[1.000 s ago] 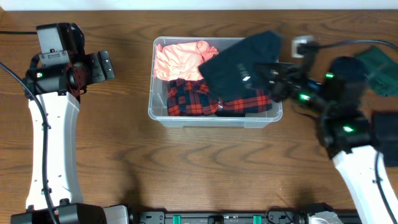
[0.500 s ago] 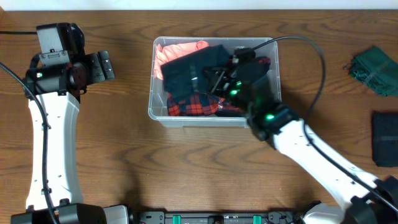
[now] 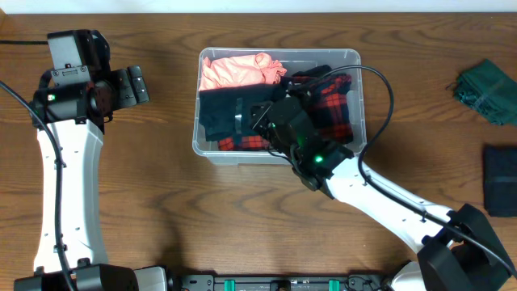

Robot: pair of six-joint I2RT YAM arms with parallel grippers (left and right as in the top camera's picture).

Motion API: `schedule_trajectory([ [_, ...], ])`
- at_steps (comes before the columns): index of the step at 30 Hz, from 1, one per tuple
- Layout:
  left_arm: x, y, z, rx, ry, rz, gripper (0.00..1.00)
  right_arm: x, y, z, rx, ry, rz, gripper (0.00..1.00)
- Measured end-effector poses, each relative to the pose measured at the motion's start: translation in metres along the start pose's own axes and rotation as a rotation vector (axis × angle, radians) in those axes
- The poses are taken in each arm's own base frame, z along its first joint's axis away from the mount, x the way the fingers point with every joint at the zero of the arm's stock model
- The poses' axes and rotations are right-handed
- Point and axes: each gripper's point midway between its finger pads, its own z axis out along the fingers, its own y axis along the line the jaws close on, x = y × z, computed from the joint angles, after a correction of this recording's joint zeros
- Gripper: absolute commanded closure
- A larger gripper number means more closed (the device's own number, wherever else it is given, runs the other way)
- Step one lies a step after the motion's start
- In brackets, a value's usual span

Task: Pack container
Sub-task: 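Carry the navy garment over the bin and lower it in, then release the navy garment and withdraw the right gripper to the right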

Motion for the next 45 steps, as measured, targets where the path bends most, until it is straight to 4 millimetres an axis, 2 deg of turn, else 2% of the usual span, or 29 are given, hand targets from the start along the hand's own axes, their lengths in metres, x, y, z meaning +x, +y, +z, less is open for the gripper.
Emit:
schedule_trajectory([
  [1, 0.000, 0.000, 0.000, 0.000, 0.000, 0.000, 0.02, 0.001, -0.002, 0.000, 0.010, 0.006, -0.018, 0.32],
  [3, 0.000, 0.000, 0.000, 0.000, 0.000, 0.000, 0.02, 0.004, -0.006, 0.000, 0.025, 0.018, -0.044, 0.23],
  [8, 0.000, 0.000, 0.000, 0.000, 0.000, 0.000, 0.02, 0.009, -0.019, -0.002, 0.078, 0.042, -0.110, 0.21],
  [10, 0.000, 0.000, 0.000, 0.000, 0.000, 0.000, 0.02, 0.008, -0.019, -0.005, 0.084, 0.033, -0.154, 0.20],
  [15, 0.000, 0.000, 0.000, 0.000, 0.000, 0.000, 0.02, -0.007, 0.010, -0.031, 0.027, -0.052, -0.307, 0.16],
  [18, 0.000, 0.000, 0.000, 0.000, 0.000, 0.000, 0.02, -0.026, 0.032, -0.055, -0.021, -0.137, -0.415, 0.23],
  [20, 0.000, 0.000, 0.000, 0.000, 0.000, 0.000, 0.02, -0.036, 0.046, -0.067, -0.048, -0.186, -0.485, 0.36],
  [22, 0.000, 0.000, 0.000, 0.000, 0.000, 0.000, 0.02, -0.040, 0.051, -0.071, -0.053, -0.208, -0.548, 0.56],
  [25, 0.000, 0.000, 0.000, 0.000, 0.001, 0.000, 0.02, -0.038, 0.047, -0.063, -0.032, -0.202, -0.642, 0.91],
  [26, 0.000, 0.000, 0.000, 0.000, 0.000, 0.000, 0.02, -0.036, 0.044, -0.058, -0.024, -0.198, -0.671, 0.97],
  [30, 0.000, 0.000, 0.000, 0.000, 0.000, 0.000, 0.02, -0.023, 0.025, -0.023, 0.020, -0.156, -0.771, 0.99],
  [36, 0.000, 0.000, 0.000, 0.000, 0.000, 0.000, 0.02, 0.001, -0.029, 0.025, 0.133, -0.043, -0.862, 0.99],
  [40, 0.000, 0.000, 0.000, 0.000, 0.000, 0.000, 0.02, 0.007, -0.050, 0.035, 0.167, 0.018, -0.874, 0.99],
  [45, 0.000, 0.000, 0.000, 0.000, 0.000, 0.000, 0.02, 0.008, -0.049, 0.034, 0.163, 0.032, -0.879, 0.99],
])
